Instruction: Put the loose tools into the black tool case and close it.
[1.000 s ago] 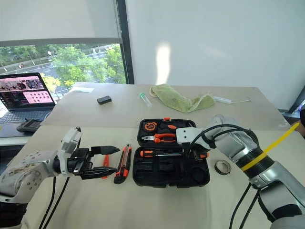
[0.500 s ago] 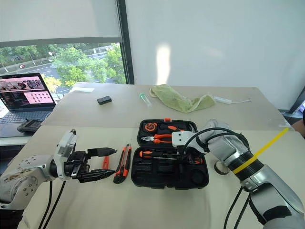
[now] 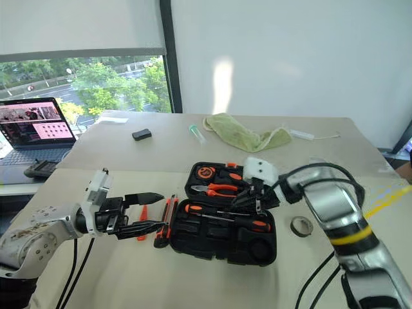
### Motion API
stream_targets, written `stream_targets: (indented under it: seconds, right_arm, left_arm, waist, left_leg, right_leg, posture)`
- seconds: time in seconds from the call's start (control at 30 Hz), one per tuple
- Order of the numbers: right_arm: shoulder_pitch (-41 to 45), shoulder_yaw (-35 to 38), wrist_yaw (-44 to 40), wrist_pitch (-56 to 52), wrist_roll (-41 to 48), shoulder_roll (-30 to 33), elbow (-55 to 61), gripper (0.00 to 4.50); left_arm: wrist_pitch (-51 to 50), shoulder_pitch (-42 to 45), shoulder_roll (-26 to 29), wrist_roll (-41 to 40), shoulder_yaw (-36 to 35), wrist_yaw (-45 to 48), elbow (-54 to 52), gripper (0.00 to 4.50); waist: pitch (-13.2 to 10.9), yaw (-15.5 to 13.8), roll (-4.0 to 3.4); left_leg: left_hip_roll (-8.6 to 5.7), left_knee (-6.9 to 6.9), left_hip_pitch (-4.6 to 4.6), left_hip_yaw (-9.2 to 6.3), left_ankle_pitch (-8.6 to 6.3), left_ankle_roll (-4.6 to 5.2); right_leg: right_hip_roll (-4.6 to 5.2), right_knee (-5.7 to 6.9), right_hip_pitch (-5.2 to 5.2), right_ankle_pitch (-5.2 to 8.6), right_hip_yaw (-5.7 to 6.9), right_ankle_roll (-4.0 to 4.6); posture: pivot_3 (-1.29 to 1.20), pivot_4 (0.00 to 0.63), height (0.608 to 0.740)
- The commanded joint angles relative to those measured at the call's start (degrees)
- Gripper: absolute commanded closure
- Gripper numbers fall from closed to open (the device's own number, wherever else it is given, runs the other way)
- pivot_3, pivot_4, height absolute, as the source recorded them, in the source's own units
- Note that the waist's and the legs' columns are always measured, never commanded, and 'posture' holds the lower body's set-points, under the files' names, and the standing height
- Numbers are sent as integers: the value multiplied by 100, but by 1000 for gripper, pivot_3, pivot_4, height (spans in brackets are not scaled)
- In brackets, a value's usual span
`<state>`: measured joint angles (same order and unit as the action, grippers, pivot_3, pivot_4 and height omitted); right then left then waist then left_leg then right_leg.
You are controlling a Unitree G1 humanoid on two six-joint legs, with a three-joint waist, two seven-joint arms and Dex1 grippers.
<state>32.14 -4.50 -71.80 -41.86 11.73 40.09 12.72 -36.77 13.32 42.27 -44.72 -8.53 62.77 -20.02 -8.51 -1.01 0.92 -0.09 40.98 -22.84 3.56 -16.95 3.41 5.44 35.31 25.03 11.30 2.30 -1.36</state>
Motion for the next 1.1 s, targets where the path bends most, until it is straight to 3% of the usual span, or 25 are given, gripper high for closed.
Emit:
stream_targets:
  seconds: [0.03,0.23,0.4,0.5,0.67,0.8,0.93,1.03,1.1]
  right_arm:
    - [-625,713,1096,-259,132,-244,832,4466]
    - [-2159,652,2992,73,-363,-1225,1703,4466]
    - [-2480,-200,3281,129,-663,-1264,1633,4466]
    - [-2434,-927,3358,260,-1179,-1011,1144,4466]
    - [-2341,-1351,3266,390,-1414,-788,687,4466]
    - [-2402,-765,3149,748,-711,-1064,1258,4466]
    - [-2612,476,2841,936,619,-1174,2522,4466]
    - [-2691,851,2443,675,1391,-858,3021,3774]
    - [-2684,1094,2243,546,1819,-565,3268,2974]
  left_arm:
    - [-92,-9,-42,-174,-97,-255,-335,0]
    - [-215,63,-122,-249,-73,-568,-379,0]
    - [-275,160,-92,-259,-22,-591,-307,0]
    - [-248,181,-69,-169,30,-556,-216,0]
    - [-175,44,-56,-21,13,-610,-177,0]
    - [-225,-226,-198,195,-126,-1153,-185,0]
    - [-757,-491,-604,804,-302,-2959,-336,0]
    - [-1331,-532,-826,703,-534,-3709,-430,0]
    - [-1747,-565,-967,938,-712,-4458,-515,0]
  waist:
    - [0,3,-1]
    - [0,31,0]
    - [-4,71,2]
    - [-4,110,3]
    - [36,183,65]
    - [47,174,80]
    - [25,142,57]
    - [19,96,51]
    - [16,71,57]
  left_leg:
    - [-4,0,-3,2,0,1]
    - [-2,-3,16,4,4,-9]
    - [-8,-2,44,19,9,-15]
    - [1,-5,102,13,-10,19]
    - [18,-26,171,14,-4,5]
    - [32,-30,174,12,-1,-4]
    - [31,-34,148,9,-3,-3]
    - [30,-34,129,0,-5,0]
    - [29,-34,130,-7,-15,2]
  right_leg:
    - [4,0,2,-1,-2,-1]
    - [-4,4,-1,-1,-9,-1]
    - [-6,46,-2,5,-32,9]
    - [-17,46,-56,10,-27,19]
    - [-31,56,-99,46,-29,31]
    - [-37,59,-98,37,-28,54]
    - [-22,59,-75,36,-31,54]
    - [-16,57,-65,31,-25,49]
    - [-11,50,-70,30,-15,47]
  posture:
    - [0,150,740]
    - [0,150,740]
    - [0,150,740]
    - [0,150,740]
    - [0,150,740]
    - [0,150,740]
    - [0,150,740]
    - [0,150,740]
    - [0,150,740]
